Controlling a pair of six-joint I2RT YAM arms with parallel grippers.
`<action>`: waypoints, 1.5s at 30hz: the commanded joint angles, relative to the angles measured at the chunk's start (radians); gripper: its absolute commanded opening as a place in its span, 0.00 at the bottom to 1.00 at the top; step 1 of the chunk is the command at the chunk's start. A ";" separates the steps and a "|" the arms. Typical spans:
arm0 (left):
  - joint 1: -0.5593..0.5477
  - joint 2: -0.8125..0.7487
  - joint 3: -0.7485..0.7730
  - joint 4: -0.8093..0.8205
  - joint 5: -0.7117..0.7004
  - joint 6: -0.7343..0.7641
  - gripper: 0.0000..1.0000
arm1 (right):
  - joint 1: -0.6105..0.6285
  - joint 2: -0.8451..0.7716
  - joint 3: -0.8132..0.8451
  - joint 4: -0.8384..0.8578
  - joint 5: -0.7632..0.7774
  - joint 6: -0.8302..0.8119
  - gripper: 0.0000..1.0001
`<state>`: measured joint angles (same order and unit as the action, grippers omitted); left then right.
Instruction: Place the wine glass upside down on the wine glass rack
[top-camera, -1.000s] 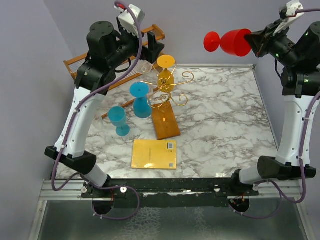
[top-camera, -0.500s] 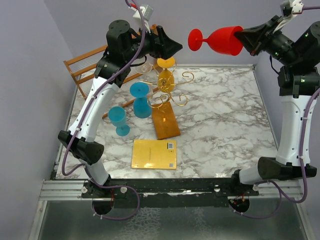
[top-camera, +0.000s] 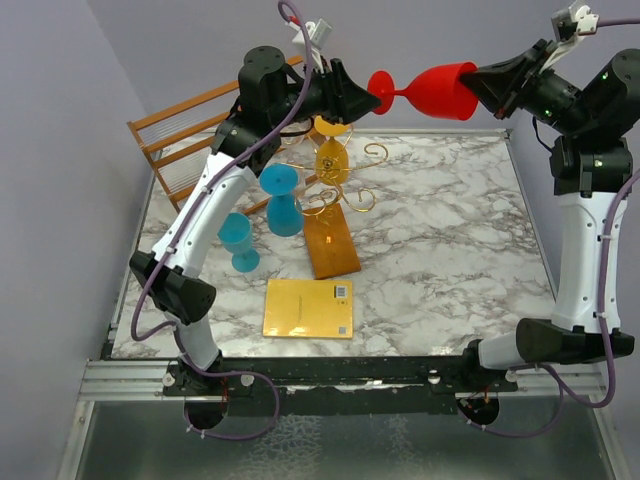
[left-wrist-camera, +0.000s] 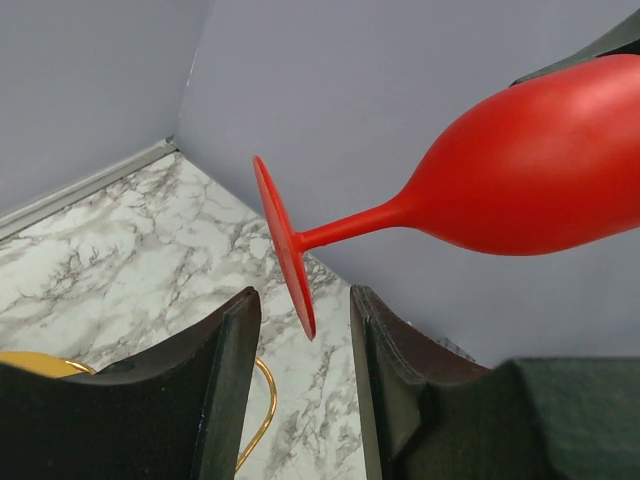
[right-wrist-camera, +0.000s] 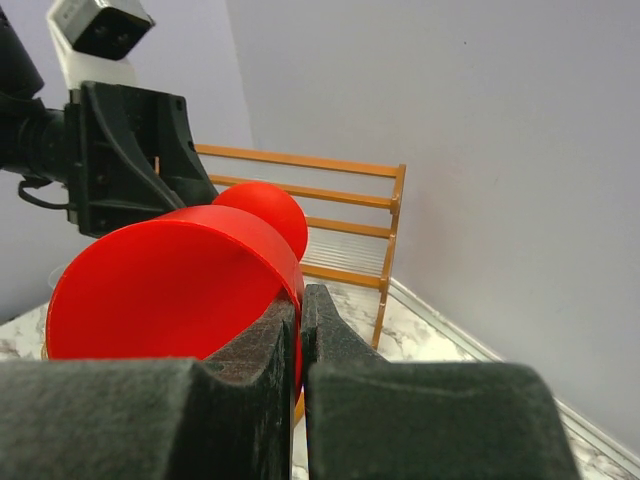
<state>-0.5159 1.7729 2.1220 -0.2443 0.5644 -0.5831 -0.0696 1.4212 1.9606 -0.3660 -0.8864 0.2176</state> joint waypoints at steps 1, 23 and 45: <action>-0.010 0.020 0.030 0.013 -0.007 0.002 0.41 | 0.007 -0.042 -0.012 0.042 -0.039 0.023 0.01; 0.118 -0.018 0.068 -0.014 -0.080 0.182 0.00 | 0.007 -0.050 -0.026 -0.074 0.072 -0.166 0.58; -0.034 -0.040 0.134 -0.109 -0.615 1.076 0.00 | 0.004 -0.114 0.011 -0.220 0.193 -0.322 0.69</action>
<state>-0.4690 1.7401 2.2601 -0.3538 0.0975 0.2520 -0.0639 1.3235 1.9335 -0.5369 -0.7364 -0.0849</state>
